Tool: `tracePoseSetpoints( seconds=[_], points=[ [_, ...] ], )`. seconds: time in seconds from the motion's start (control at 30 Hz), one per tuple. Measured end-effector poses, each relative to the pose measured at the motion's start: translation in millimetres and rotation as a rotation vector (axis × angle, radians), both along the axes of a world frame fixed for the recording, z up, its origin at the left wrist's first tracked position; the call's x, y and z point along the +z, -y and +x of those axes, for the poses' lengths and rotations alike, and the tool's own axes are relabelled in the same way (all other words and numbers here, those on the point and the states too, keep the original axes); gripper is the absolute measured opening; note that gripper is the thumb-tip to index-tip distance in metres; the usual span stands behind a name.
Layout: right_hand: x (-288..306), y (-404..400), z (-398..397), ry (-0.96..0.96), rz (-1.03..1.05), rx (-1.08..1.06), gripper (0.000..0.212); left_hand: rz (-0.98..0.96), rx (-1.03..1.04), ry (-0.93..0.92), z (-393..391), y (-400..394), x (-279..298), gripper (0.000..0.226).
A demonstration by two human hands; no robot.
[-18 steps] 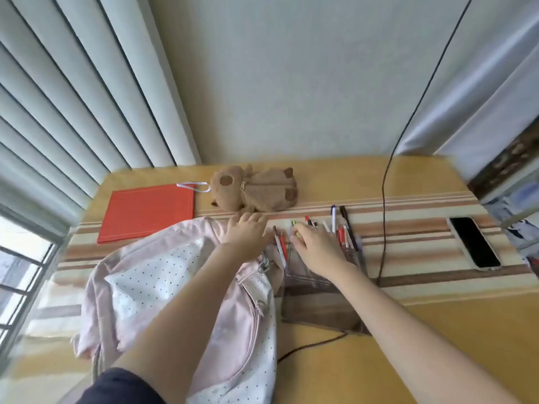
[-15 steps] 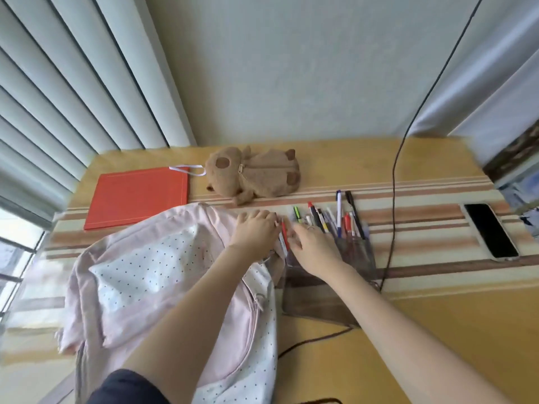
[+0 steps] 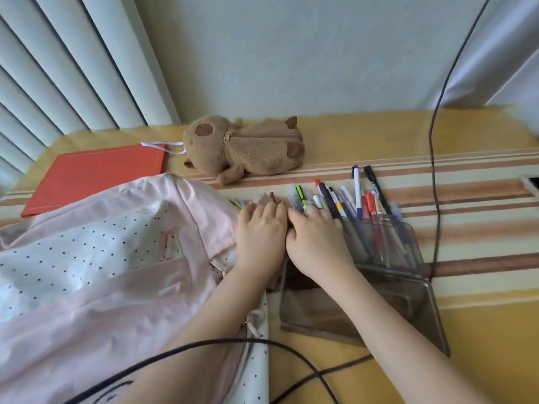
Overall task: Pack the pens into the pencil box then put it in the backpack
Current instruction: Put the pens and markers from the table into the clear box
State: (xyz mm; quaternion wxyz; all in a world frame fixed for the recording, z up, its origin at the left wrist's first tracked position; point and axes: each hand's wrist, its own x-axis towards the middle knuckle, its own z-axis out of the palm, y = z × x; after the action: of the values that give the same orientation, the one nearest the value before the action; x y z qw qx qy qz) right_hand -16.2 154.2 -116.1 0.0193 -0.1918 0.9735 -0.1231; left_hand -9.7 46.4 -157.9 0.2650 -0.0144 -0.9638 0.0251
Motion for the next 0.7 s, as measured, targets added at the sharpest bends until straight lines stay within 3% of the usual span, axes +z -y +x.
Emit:
tracePoseSetpoints(
  seconds=[0.27,0.4,0.5,0.6,0.7],
  points=[
    [1.7,-2.6,7.1,-0.075,-0.143,0.035,0.028,-0.022,-0.015,0.024,16.7,0.5,7.3,0.028],
    [9.9,-11.2,24.9,-0.211,-0.396,0.060,0.023,0.103,-0.029,0.171,41.2,-10.4,15.5,0.029],
    [18.5,-25.0,34.7,-0.298,-0.407,0.092,0.026,0.069,0.025,0.301,56.0,-23.8,25.4,0.034],
    [24.7,-48.1,45.7,-0.311,-0.278,0.069,0.020,0.359,0.011,0.320,71.7,-38.7,37.9,0.022],
    [19.2,-70.2,61.7,-0.291,-0.116,-0.020,0.024,0.742,0.006,0.442,87.0,-49.8,41.4,0.039]
  ],
)
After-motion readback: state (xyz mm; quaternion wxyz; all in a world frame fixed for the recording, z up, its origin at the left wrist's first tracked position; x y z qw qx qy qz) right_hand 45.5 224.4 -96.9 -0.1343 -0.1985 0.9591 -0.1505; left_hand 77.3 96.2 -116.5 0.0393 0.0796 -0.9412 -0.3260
